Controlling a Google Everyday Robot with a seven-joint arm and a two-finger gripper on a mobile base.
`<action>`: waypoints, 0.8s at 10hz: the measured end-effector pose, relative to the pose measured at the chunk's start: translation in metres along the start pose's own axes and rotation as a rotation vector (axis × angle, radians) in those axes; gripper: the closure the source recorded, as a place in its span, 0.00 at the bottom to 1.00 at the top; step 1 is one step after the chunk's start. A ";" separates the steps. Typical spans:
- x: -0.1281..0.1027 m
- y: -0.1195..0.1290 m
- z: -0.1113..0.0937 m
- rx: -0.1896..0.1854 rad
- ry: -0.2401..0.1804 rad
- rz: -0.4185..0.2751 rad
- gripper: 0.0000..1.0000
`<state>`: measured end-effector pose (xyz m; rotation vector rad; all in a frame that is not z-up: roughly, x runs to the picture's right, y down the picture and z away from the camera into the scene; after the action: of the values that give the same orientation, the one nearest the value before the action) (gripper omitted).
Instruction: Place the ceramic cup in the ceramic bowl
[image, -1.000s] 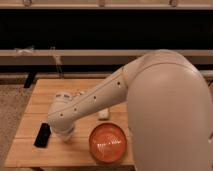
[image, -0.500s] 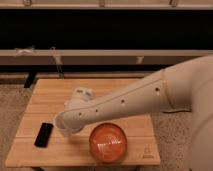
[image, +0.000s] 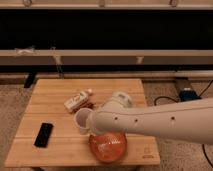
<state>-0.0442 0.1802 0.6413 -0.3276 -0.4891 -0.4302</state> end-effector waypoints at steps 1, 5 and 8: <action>0.011 0.009 -0.002 0.003 0.008 0.026 0.99; 0.057 0.049 0.030 -0.045 0.073 0.145 0.61; 0.079 0.069 0.043 -0.089 0.128 0.202 0.32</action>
<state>0.0349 0.2316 0.7037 -0.4279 -0.3090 -0.2750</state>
